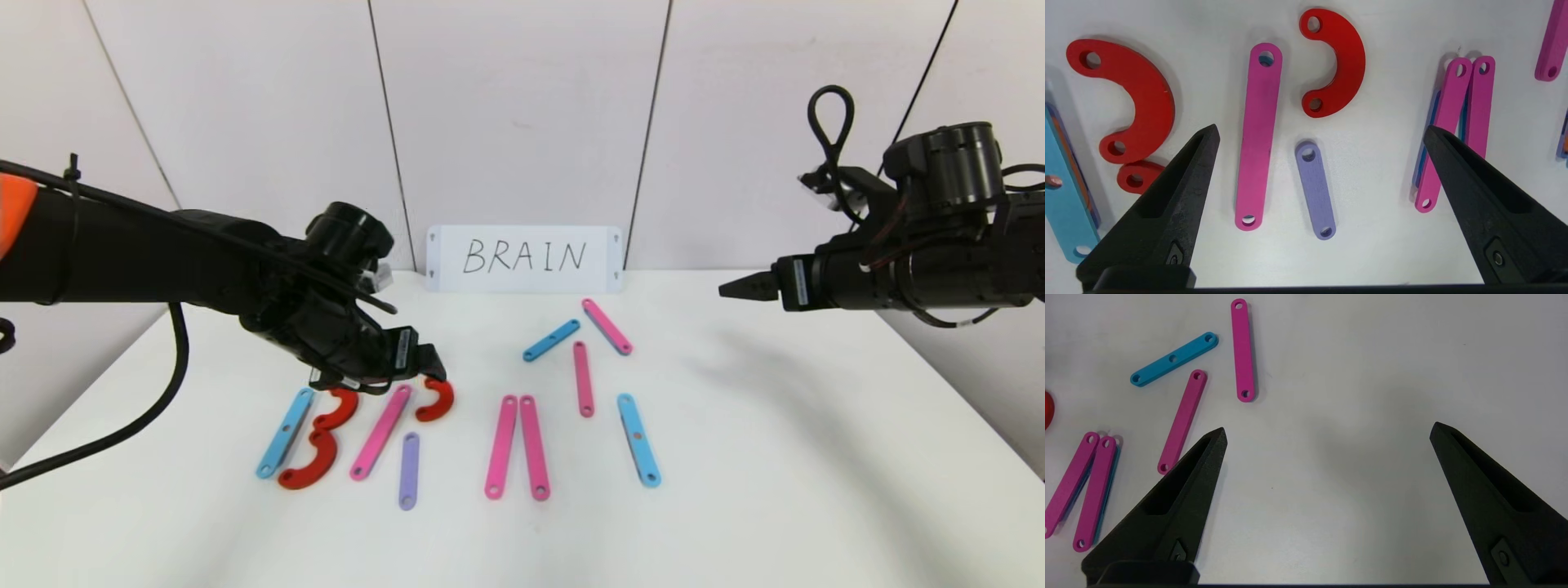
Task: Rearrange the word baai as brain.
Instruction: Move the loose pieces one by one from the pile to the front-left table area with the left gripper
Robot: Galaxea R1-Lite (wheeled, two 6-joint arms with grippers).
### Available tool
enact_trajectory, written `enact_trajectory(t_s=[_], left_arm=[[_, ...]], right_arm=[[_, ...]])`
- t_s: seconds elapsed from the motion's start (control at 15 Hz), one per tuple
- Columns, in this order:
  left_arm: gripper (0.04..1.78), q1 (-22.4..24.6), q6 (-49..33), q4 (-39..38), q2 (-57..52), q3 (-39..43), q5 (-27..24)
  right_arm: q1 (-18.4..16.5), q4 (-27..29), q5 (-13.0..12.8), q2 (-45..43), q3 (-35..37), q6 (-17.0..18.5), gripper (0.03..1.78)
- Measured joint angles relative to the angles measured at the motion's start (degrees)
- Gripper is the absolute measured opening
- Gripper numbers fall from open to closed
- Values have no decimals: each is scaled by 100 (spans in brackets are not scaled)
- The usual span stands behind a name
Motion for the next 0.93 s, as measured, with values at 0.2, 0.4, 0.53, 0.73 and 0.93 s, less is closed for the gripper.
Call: enact_trajectory(t_s=[0.2, 0.4, 0.53, 0.73, 0.93], left_arm=[[174, 228, 140, -2, 71, 59, -140], [174, 247, 148, -2, 82, 304, -143], [174, 245, 148, -13, 79, 474, -144], [174, 212, 145, -11, 96, 585, -171], [174, 123, 121, -11, 121, 601, -195]], right_arm=[[0, -5, 2, 11, -2, 0, 174], [-5, -5, 2, 17, -4, 2, 174], [0, 0, 0, 20, -4, 2, 174], [0, -2, -2, 28, -4, 2, 174], [0, 0, -2, 28, -4, 2, 174]])
